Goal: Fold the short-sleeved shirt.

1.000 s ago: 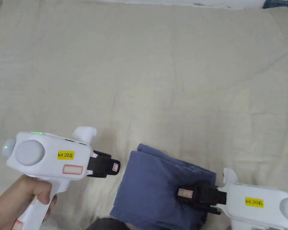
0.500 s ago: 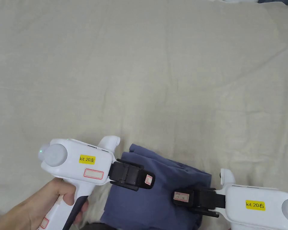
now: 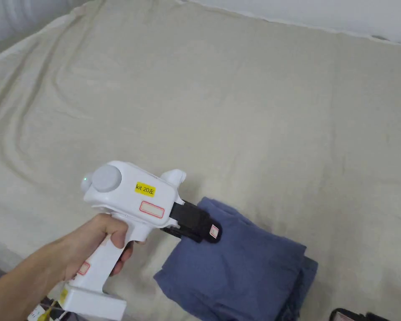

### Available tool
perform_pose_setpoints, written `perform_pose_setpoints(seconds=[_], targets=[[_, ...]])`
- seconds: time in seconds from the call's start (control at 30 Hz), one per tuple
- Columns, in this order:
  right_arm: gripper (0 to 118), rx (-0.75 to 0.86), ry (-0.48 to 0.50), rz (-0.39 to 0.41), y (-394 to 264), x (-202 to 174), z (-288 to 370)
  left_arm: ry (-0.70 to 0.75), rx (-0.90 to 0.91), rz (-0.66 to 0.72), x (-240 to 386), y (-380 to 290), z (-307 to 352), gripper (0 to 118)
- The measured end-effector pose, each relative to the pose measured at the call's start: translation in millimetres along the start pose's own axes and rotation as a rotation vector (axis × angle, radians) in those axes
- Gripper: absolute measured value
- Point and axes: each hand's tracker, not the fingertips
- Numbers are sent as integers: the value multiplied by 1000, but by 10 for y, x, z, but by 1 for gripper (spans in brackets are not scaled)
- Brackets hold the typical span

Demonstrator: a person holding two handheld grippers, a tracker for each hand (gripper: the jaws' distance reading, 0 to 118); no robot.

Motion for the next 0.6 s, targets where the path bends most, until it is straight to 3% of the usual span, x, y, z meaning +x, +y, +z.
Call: perform_pose_setpoints(seconds=[0.1,0.17,0.27,0.37,0.43,0.47,0.5,0.53,0.57,0.6], targets=[[0,24,-2,12,134,-96,-58,168,48,37,-611,264,848,22],[0,39,-15,22,205,-141,-98,362,109,68,-863,404,1385,22],[0,63,-31,15,282,-178,-144,478,158,201,-1426,525,2116,22],[0,73,-41,16,338,-181,-174,598,207,195,-1565,579,2356,22],[0,71,-69,13,378,-176,-197,594,192,182,-1688,672,2326,23],[0,75,-79,11,394,-159,-183,604,190,159,-1678,704,2318,34],[0,78,-83,9,404,-165,-169,666,219,124,-1599,738,2329,78],[0,86,-88,6,404,-183,-136,672,249,128,-1622,799,2337,111],[0,95,-90,8,404,-199,-98,611,345,112,-1586,859,2356,118],[0,98,-89,13,405,-233,-61,695,281,89,-1483,879,2406,112]])
